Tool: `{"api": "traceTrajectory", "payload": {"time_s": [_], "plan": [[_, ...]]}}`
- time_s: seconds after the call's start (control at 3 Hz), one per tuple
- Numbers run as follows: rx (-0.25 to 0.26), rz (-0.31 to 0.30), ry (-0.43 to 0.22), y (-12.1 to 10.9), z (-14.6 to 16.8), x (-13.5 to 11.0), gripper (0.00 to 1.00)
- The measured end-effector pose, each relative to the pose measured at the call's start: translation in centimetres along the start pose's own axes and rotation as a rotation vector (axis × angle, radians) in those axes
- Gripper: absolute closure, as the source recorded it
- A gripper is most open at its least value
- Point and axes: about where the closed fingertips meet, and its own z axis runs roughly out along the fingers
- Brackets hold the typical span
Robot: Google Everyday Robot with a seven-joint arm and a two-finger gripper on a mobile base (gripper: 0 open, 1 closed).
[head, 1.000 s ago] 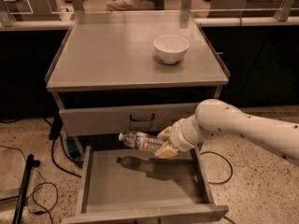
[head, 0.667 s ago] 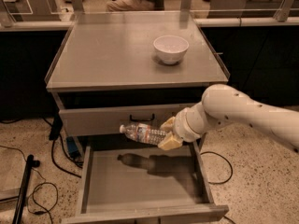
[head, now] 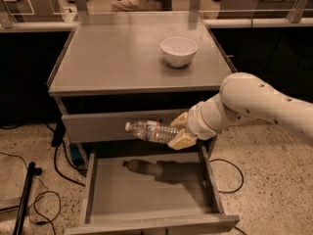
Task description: Pick water bottle from middle drawer and place on counter
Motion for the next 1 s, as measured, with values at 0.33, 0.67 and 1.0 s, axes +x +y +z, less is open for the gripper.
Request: {"api": "traceTrajectory", "payload": {"time_s": [0.33, 0.67, 1.0], "plan": [[0.022, -0.043, 0.015, -1.0, -1.6, -1.5, 1.00], [0.079, -0.102, 0.040, -2.8, -5.2, -4.1, 1.00], [0.101, -0.131, 0.038, -4.2, -7.3, -5.7, 1.00]]}}
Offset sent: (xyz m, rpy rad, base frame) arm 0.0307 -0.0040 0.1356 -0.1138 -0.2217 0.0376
